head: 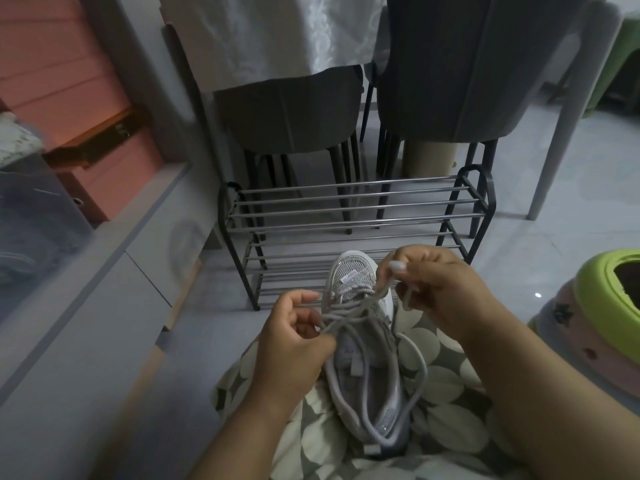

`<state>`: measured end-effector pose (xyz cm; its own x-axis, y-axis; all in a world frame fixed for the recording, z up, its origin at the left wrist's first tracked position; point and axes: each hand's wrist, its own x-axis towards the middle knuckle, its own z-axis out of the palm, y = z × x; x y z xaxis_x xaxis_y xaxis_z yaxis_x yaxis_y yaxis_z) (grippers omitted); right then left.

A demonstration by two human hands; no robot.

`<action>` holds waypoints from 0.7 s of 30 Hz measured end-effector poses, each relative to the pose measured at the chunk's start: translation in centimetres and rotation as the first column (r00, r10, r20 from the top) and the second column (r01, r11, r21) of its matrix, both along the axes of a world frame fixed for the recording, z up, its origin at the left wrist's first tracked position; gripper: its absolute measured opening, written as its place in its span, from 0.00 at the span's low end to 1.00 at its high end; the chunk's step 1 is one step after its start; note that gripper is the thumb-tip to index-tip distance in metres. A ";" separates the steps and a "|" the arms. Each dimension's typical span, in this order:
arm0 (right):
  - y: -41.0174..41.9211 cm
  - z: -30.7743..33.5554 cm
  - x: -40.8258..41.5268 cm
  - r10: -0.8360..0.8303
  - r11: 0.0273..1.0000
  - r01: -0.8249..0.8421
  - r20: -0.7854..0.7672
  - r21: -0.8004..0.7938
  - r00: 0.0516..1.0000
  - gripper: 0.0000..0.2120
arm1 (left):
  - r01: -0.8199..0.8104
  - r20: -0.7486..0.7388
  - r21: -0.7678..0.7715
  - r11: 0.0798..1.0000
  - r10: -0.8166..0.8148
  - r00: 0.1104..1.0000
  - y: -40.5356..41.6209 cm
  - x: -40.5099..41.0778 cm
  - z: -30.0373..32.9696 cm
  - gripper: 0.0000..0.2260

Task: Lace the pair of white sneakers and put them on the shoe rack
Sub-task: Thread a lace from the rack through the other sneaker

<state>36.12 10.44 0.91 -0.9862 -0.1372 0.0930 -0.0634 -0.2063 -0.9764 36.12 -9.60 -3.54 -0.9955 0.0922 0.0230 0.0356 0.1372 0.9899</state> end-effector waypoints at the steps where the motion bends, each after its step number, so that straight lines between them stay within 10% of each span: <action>1: 0.1 -0.1 -0.1 -0.015 0.999 0.015 0.007 -0.037 1.000 0.13 | -0.002 -0.015 -0.007 1.000 0.001 1.000 -0.1 0.0 0.0 0.18; 9: 0.8 0.2 -0.4 -0.026 0.961 -0.003 -0.103 -0.276 0.994 0.20 | -0.025 -0.053 -0.019 1.000 0.024 0.998 0.0 0.2 -0.1 0.11; 17: -2.4 3.0 -0.3 0.353 0.916 -0.309 -0.150 0.256 0.923 0.18 | 0.154 -0.185 -0.121 0.981 -0.175 0.967 -0.5 0.6 0.3 0.10; 21: -2.7 4.0 0.0 0.274 0.844 -0.164 -0.146 0.510 0.951 0.22 | 0.217 -0.145 0.013 0.976 -0.212 0.966 -1.5 0.4 0.1 0.05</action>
<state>36.11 7.72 4.88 -0.8906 -0.4285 0.1528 -0.2830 0.2589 -0.9235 36.55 -11.05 -3.40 -0.9388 0.3004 0.1687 0.2018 0.0825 0.9759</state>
